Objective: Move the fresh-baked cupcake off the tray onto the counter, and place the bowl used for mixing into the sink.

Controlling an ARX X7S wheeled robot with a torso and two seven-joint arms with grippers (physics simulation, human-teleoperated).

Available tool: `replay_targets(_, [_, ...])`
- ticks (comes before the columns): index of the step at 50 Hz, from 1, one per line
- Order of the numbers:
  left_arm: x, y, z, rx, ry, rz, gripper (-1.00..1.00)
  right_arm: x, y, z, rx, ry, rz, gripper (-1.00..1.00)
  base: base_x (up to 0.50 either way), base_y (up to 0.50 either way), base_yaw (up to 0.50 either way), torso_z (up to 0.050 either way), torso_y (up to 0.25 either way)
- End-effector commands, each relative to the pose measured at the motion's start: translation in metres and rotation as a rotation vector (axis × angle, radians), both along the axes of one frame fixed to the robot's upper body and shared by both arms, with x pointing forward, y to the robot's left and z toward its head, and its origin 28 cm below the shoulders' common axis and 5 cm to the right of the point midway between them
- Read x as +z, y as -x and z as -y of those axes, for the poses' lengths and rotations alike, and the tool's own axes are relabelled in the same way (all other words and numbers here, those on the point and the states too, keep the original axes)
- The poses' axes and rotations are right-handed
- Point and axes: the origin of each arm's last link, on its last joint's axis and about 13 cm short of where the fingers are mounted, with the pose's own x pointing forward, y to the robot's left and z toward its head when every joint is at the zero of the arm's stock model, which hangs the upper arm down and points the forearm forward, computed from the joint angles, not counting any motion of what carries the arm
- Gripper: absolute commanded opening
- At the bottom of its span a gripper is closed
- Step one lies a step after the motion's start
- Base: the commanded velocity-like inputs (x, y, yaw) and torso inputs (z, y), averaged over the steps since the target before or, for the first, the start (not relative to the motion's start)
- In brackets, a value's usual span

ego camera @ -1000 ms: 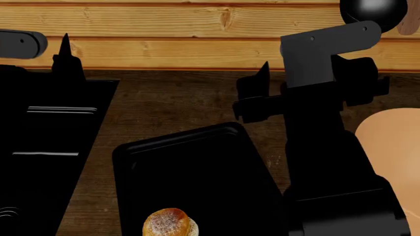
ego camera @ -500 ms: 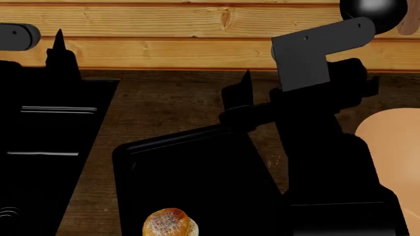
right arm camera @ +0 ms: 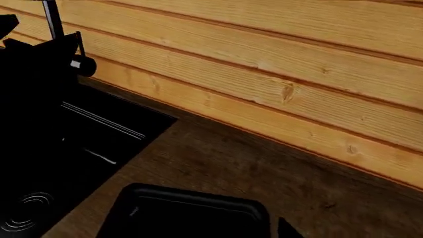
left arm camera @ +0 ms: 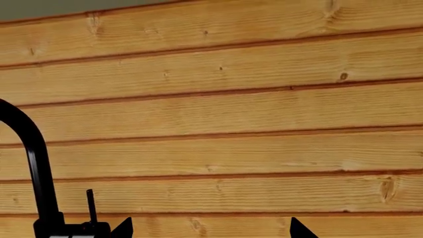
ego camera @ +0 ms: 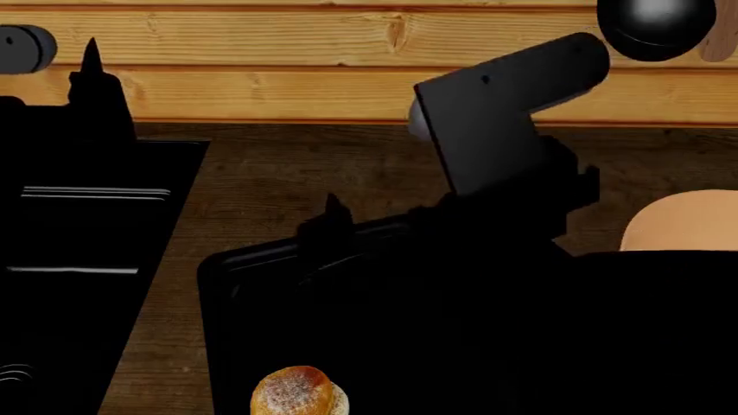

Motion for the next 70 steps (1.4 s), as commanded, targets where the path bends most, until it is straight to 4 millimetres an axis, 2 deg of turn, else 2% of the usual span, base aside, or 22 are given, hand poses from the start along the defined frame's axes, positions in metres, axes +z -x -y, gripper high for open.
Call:
replay_targets(1, [0.002, 0.001, 0.0, -0.004, 0.014, 0.005, 1.0, 0.016, 0.027, 0.006, 0.116, -0.01, -0.131, 1.0, 0.0, 0.0, 0.0, 0.0, 0.0])
replay_targets(35, [0.003, 0.0, -0.001, 0.003, 0.015, 0.005, 1.0, -0.001, 0.041, -0.001, 0.195, 0.136, -0.259, 1.0, 0.0, 0.0, 0.0, 0.0, 0.0])
replay_targets(48, [0.003, 0.0, 0.0, -0.006, 0.022, -0.001, 1.0, -0.001, 0.038, -0.007, 0.235, 0.153, -0.249, 1.0, 0.0, 0.0, 0.0, 0.0, 0.0])
replay_targets(70, [0.0, 0.0, -0.001, -0.006, 0.027, -0.009, 1.0, -0.025, 0.019, -0.011, 0.269, 0.167, -0.306, 1.0, 0.0, 0.0, 0.0, 0.0, 0.0])
